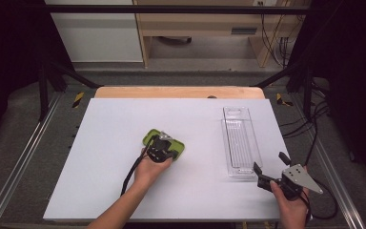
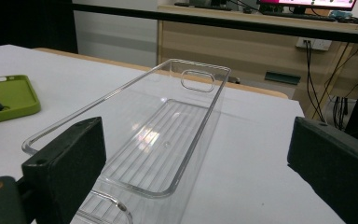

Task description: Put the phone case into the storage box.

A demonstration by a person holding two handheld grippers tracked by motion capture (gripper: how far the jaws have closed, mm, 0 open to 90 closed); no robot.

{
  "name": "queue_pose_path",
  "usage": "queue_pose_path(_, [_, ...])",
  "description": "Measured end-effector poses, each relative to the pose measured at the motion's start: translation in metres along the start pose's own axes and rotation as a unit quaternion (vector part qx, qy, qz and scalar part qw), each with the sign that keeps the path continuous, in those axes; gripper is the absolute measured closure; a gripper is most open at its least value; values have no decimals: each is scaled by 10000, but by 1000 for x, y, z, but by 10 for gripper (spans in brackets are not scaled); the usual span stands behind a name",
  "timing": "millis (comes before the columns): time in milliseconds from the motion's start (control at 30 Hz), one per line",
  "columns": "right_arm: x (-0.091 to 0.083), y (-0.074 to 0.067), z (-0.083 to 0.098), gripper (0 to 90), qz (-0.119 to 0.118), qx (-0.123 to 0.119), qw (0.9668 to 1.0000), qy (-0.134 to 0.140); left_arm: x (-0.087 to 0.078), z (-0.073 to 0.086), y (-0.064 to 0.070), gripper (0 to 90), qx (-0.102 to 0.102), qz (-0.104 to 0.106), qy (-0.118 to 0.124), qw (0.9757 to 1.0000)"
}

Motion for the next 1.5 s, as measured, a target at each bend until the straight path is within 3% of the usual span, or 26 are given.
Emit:
queue_pose_path(100, [0,-1,0,48,-5,5,10000,-7,-1,7,13,900,76,214,-38,9997])
queue_pose_path(300, [0,-2,0,48,10,11,10000,-13,-2,21,36,900,40,536,-5,9986])
queue_pose_path(767, [1,-3,2,43,-12,-5,10000,-76,4,36,76,900,63,1031,32,9946])
queue_pose_path(1200, [1,-3,2,43,-14,-35,10000,-91,10,39,96,900,176,1167,28,9930])
queue_pose_path(1500, [1,-3,2,43,-19,-33,10000,-91,10,40,97,900,158,1187,42,9928])
Point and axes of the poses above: each handheld gripper's, and its own axes: x roughly forward along the jaws, z roughly out of its underside, y roughly to its right, the point moved 3 cm from there along x, roughly forward along the jaws, and after that the axes turned 10 degrees about z, right-handed, at the moved point
